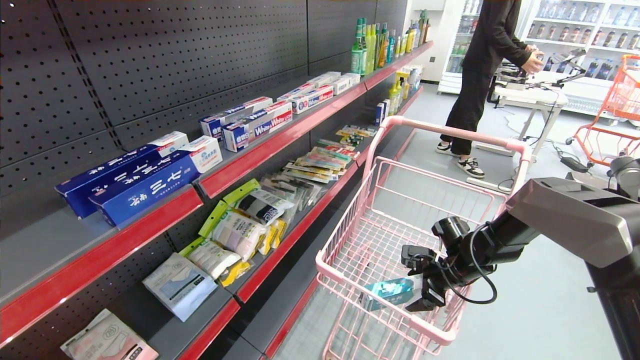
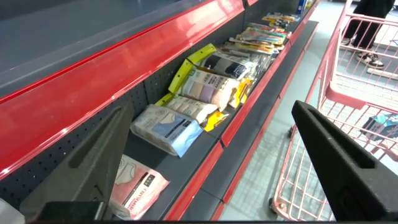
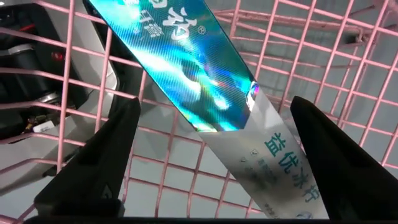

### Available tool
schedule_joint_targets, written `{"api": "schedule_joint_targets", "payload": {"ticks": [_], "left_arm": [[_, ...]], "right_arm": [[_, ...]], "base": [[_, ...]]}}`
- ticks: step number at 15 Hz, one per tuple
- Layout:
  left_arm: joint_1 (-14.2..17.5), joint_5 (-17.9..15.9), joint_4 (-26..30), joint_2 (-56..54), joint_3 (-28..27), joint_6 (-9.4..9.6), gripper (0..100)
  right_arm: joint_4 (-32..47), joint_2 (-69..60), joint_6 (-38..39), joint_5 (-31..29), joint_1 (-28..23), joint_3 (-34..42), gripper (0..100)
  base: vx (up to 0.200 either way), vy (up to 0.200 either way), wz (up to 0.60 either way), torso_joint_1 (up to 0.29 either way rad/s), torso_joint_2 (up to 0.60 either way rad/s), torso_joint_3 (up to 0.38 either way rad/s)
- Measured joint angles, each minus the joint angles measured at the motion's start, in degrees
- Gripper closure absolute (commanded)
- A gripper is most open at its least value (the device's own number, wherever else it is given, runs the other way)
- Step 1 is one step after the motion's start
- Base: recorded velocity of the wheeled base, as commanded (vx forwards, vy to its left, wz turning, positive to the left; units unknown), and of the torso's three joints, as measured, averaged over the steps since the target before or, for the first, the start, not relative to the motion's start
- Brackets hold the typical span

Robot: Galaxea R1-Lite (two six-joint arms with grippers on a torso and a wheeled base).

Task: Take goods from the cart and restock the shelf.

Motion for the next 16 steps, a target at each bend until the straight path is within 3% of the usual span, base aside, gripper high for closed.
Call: {"api": "schedule_joint_targets", "payload": {"ticks": [5, 10, 16], "left_arm": [[0.02, 0.00, 0.00, 0.00, 0.00, 0.00, 0], [0.00, 0.00, 0.00, 0.00, 0.00, 0.00, 0], [0.02, 0.00, 0.00, 0.00, 0.00, 0.02, 0]], "right_arm": [[-0.02, 0.00, 0.83, -4.49, 0.27, -0.23, 0], [0.11, 0.02, -3.72, -4.55, 0.52, -0.22, 0], [0.17, 0.06, -4.05, -4.73, 0.88, -0.34, 0]], "base": [[0.000, 0.000, 0.00, 0.000, 0.00, 0.000], [0.000, 0.000, 0.00, 0.000, 0.00, 0.000], [0.000, 0.000, 0.00, 0.000, 0.00, 0.000]]}}
